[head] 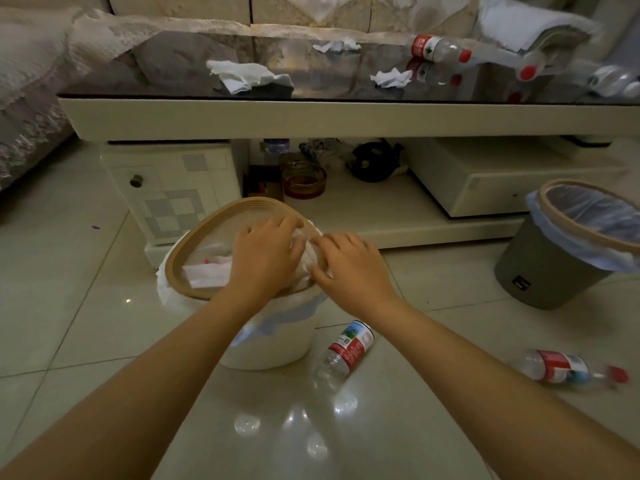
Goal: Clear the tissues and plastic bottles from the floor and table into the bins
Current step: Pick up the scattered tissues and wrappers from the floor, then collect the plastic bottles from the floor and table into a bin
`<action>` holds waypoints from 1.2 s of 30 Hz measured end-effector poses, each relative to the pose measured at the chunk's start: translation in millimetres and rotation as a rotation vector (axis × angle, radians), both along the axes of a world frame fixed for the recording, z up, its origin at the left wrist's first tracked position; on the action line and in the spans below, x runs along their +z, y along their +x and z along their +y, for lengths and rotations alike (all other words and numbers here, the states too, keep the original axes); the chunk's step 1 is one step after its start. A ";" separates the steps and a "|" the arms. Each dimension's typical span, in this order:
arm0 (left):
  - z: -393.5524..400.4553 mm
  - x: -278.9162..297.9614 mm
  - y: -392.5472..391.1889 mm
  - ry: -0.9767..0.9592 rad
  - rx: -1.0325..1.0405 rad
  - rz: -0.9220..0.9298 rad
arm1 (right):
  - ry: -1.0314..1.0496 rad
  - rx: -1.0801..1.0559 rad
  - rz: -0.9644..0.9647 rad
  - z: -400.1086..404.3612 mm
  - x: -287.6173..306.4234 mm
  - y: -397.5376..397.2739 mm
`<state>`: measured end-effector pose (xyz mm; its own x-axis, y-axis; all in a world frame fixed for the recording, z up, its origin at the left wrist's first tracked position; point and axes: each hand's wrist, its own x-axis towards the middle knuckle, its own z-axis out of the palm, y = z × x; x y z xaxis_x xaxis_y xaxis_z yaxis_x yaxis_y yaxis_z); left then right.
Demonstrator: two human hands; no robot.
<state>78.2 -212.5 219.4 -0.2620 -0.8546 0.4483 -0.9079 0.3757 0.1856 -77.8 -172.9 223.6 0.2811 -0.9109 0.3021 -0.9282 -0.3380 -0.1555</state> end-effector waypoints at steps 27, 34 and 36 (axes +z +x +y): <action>46.5 -179.7 -171.9 0.617 -0.076 -0.316 | 0.334 -0.543 0.080 143.2 -92.0 -213.8; 38.6 -203.9 -159.8 0.722 0.009 -0.293 | 0.348 -0.567 0.084 146.7 -106.8 -224.3; 39.0 -203.6 -159.5 0.733 0.019 -0.284 | 0.340 -0.549 0.086 141.5 -103.7 -226.6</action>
